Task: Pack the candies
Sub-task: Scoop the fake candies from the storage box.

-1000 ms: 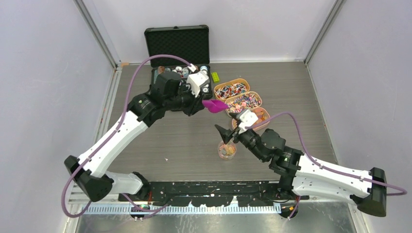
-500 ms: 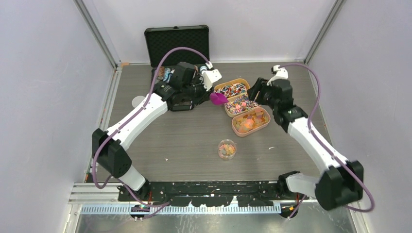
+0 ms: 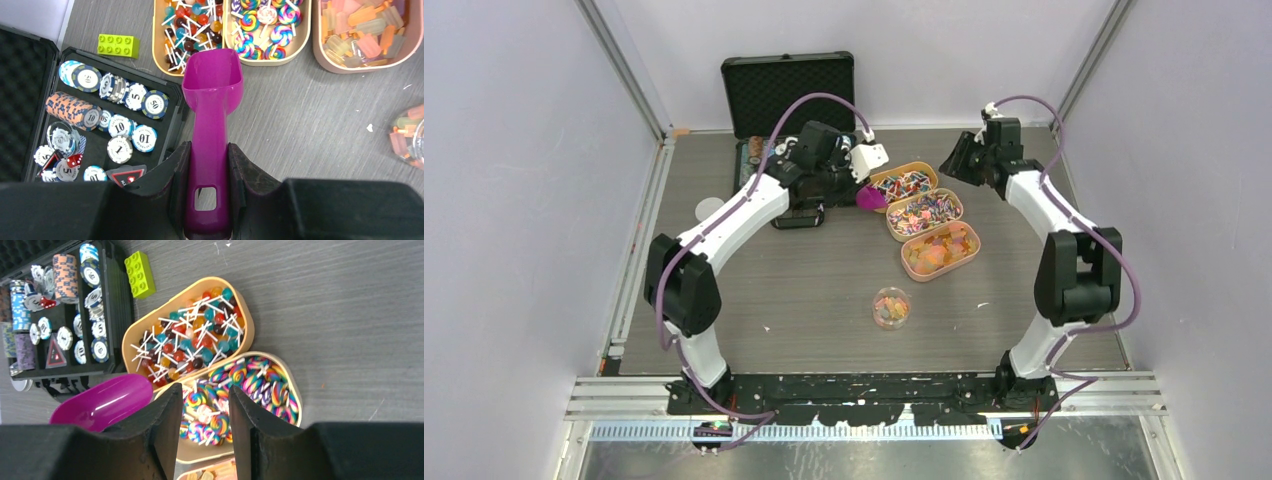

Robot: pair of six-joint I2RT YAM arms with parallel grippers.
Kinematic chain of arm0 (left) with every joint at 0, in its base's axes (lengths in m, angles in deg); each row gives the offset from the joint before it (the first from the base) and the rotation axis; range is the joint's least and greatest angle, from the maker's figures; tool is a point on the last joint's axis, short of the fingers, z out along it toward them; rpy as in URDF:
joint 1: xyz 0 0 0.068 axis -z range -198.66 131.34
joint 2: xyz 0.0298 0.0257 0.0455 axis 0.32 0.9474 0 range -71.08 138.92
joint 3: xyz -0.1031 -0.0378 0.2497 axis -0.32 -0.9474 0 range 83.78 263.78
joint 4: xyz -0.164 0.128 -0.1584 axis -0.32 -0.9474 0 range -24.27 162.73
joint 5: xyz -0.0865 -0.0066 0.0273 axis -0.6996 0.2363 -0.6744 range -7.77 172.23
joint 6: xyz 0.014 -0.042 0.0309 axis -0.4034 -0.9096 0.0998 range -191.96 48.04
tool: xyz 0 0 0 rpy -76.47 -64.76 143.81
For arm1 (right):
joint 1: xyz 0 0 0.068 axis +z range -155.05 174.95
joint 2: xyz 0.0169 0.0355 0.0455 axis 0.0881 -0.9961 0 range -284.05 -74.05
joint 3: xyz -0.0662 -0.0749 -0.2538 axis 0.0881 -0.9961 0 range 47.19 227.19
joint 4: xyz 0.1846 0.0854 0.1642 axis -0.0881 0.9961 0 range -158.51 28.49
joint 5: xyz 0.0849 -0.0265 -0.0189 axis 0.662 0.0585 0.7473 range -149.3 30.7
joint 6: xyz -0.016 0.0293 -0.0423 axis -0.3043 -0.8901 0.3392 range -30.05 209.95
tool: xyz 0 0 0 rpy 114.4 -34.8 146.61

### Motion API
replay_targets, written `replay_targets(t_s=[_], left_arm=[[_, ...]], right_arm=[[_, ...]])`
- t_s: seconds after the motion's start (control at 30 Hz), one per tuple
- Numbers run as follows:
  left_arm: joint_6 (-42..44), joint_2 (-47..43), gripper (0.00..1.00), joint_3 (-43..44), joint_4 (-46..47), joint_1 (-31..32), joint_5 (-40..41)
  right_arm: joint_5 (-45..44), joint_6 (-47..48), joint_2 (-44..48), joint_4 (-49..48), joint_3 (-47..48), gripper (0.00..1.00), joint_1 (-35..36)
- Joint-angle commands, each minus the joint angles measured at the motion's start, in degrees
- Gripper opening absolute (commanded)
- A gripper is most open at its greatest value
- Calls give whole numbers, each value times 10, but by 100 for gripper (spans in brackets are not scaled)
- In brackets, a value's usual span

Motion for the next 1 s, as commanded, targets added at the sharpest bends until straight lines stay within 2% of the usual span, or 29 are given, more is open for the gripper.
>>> replay_targets(t_s=[0.0,0.37,0.6,0.73,0.97], left_arm=[[26,10,0,40,13,-13,-5],[76,56,0,73,7,-16,-13],[105,105,0,123,-14,-19,11],[116,155,0,195,-69,-22,11],[128,193,0,239,-115,-26,-14]], right_arm=[[23,50,-53,47,87,44,-4],[52,89,-159,67,159,44,-11],[27,110,-197,78,186,42,-10],[31,112,-217,69,201,41,-11],[39,126,-266,97,255,35,-11]])
